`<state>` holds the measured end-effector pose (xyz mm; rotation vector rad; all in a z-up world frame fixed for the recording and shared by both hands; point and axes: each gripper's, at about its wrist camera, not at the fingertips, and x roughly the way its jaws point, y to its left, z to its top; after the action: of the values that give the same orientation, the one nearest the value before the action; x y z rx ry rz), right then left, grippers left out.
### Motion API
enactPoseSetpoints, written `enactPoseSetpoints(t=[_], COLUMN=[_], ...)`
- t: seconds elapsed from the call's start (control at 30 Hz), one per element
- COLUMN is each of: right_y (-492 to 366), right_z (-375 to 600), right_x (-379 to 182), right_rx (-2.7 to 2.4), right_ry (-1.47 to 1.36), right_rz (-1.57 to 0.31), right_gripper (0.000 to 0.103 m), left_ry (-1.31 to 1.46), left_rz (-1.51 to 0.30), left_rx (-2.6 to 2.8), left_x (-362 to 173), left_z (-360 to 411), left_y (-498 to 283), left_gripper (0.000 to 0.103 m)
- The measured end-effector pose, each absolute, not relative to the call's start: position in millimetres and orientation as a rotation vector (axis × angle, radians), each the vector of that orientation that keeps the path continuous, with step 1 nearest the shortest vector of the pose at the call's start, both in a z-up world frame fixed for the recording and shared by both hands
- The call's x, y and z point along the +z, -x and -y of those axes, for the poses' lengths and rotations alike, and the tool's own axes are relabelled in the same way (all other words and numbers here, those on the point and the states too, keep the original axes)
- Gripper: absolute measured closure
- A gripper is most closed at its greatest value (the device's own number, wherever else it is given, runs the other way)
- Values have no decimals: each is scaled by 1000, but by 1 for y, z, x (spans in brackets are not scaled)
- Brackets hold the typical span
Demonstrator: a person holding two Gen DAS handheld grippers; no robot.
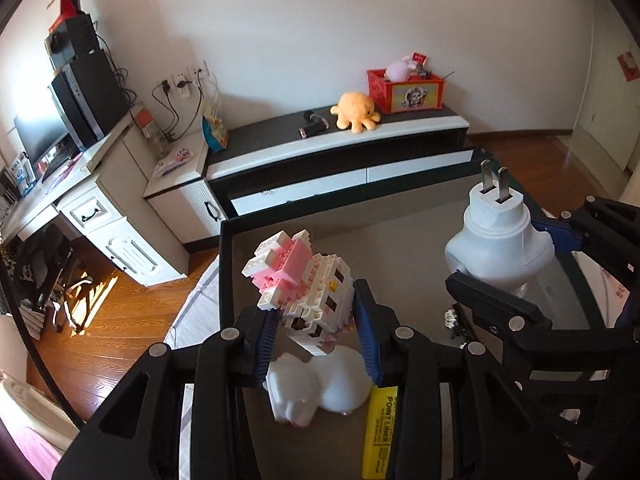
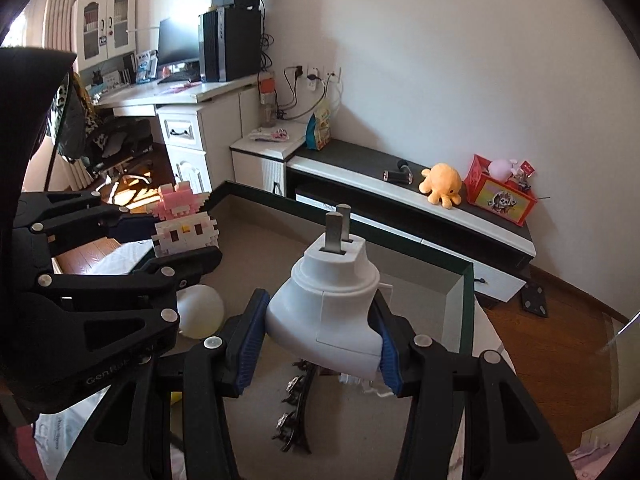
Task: Organize rigid objects
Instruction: 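Carry the plug adapter and block figure toward the pink box, then lower both held items into the pink box and open both grippers, then raise both open grippers away from the pink box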
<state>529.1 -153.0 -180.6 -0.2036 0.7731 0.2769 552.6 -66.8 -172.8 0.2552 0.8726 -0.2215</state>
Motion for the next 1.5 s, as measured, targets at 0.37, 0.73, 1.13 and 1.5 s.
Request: enactPoseSetpoints(t=[0.37, 0.73, 1.13, 1.5], right_y=[-560, -478, -279, -161], right_z=[162, 179, 163, 159], right_x=[-205, -151, -95, -84], right_rx=[253, 247, 198, 90], right_ry=[174, 42, 83, 64], right_rz=[-900, -695, -389, -260], right_gripper=[52, 19, 0, 0], left_ry=[-281, -162, -60, -12], left_rz=[-945, -671, -361, -242], left_rx=[-181, -189, -107, -20], left_x=[-203, -134, -79, -71], left_z=[73, 37, 3, -17], left_y=[-579, -477, -269, -141], left_gripper=[54, 10, 0, 0])
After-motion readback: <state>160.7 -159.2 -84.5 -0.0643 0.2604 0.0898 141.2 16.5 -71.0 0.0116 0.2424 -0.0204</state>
